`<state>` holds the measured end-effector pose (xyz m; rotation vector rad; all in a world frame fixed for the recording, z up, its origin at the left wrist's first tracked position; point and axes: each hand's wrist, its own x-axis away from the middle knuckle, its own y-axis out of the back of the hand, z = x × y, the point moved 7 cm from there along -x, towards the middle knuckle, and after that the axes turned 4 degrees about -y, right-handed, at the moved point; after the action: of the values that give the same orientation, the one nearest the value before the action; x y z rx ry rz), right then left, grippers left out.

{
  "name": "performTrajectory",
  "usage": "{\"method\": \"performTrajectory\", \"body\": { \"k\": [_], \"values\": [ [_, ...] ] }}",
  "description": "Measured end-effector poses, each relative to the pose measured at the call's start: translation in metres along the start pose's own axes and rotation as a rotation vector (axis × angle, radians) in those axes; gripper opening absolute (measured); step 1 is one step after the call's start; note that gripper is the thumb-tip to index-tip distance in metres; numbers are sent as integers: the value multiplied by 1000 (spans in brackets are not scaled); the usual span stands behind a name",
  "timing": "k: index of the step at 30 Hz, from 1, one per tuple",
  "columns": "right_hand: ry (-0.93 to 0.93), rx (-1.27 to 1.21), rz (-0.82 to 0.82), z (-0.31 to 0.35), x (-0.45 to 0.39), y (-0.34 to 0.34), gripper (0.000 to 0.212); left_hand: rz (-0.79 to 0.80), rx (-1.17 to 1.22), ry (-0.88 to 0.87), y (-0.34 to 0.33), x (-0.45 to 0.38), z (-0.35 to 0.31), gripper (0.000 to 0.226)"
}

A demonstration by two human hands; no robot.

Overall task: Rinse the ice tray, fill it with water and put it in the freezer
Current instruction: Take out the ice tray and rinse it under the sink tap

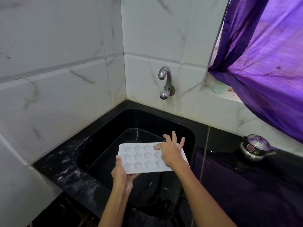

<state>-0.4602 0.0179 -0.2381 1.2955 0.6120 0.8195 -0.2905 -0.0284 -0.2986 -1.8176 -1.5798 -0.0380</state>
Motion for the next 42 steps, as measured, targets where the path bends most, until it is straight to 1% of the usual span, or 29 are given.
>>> {"method": "performTrajectory", "body": {
  "k": [4, 8, 11, 14, 17, 20, 22, 29, 34, 36, 39, 40, 42],
  "values": [
    [-13, -13, -8, -2, -3, 3, 69, 6, -7, 10, -1, 0, 2, 35],
    [-4, -21, -6, 1, -1, 0, 76, -2, 8, 4, -2, 0, 0, 34],
    [3, -21, 6, 1, 0, 1, 77, -12, 4, -6, 0, 0, -2, 35],
    [-2, -41, -31, 5, -1, 8, 66, -17, -20, -7, 0, -1, -1, 37],
    [46, -53, -83, 18, 0, 14, 60, -14, -29, -12, -2, -1, -2, 37],
    [94, -23, -55, 32, 2, 13, 64, -10, -29, -16, -4, 1, -2, 35],
    [109, 12, -31, 38, 5, 12, 63, -8, -26, -18, -5, 2, -2, 34],
    [91, 44, -15, 40, 7, 14, 62, -5, -26, -19, -4, 5, -4, 35],
    [106, 53, -10, 41, 11, 10, 71, -9, -11, -21, -3, 6, -5, 35],
    [99, 43, -13, 39, 11, 10, 68, -12, -16, -15, -2, 6, -4, 35],
    [87, 52, -13, 42, 12, 11, 58, -3, -18, -4, -2, 7, -1, 36],
    [91, 57, -13, 43, 13, 10, 58, -2, -16, -3, -2, 7, -1, 35],
    [104, 63, -17, 44, 14, 8, 65, -8, -10, -2, 0, 6, -2, 36]
  ]
}}
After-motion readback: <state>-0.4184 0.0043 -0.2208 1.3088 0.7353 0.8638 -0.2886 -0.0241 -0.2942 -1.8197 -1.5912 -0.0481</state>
